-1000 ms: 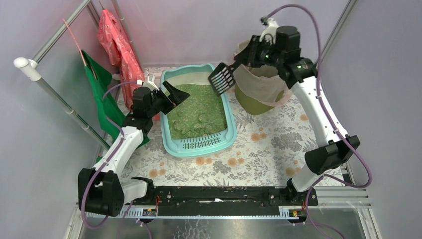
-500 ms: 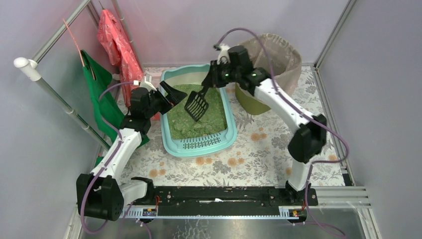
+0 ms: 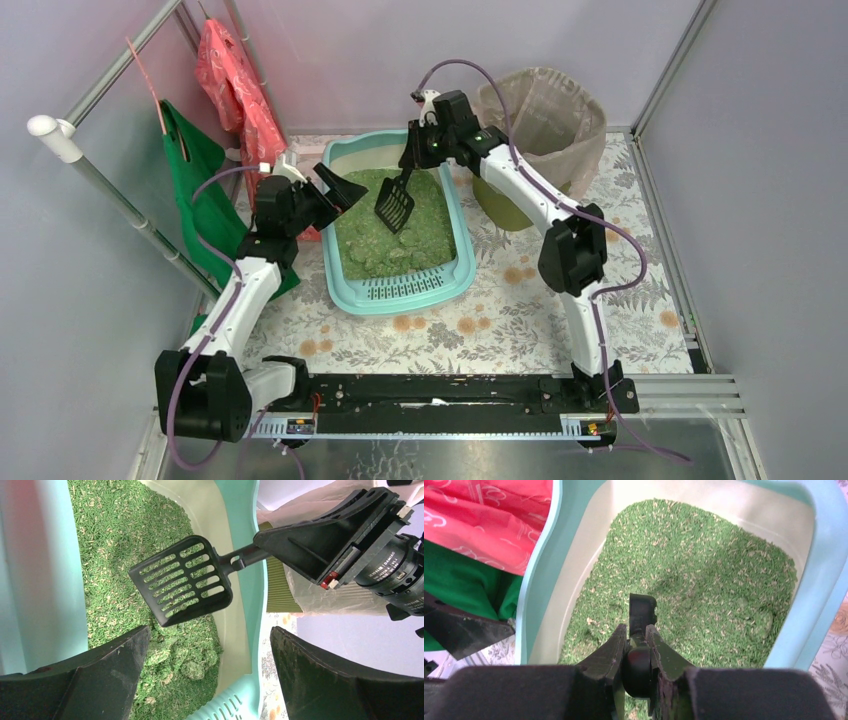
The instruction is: Clean the litter box
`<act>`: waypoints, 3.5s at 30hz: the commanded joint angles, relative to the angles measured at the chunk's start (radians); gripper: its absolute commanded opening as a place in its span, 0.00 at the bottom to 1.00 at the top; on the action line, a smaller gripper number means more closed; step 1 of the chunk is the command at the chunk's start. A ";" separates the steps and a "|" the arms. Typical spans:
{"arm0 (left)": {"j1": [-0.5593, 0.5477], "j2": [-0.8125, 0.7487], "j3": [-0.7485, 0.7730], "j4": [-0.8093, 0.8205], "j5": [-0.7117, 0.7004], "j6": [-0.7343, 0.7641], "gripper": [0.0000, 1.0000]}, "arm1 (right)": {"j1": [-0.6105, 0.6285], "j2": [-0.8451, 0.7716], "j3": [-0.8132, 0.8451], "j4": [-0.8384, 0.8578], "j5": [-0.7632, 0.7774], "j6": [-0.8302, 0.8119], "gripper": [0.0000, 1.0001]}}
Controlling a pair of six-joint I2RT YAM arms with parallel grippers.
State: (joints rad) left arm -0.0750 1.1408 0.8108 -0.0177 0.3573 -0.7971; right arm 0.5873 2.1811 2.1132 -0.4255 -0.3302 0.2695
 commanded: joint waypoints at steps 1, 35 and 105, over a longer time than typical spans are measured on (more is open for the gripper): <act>0.016 0.014 0.007 0.013 0.011 0.009 0.99 | 0.014 0.067 0.083 0.034 0.032 -0.017 0.00; 0.074 -0.021 -0.142 0.067 -0.140 -0.068 0.99 | 0.144 0.161 -0.074 0.150 -0.280 0.255 0.00; 0.074 0.024 -0.168 0.176 -0.028 -0.100 0.99 | -0.142 -0.004 0.043 0.120 -0.440 0.389 0.00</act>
State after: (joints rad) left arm -0.0116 1.1416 0.6647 0.1463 0.3290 -0.8997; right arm 0.4374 2.2421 2.0811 -0.3321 -0.7197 0.6510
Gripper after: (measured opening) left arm 0.986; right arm 0.205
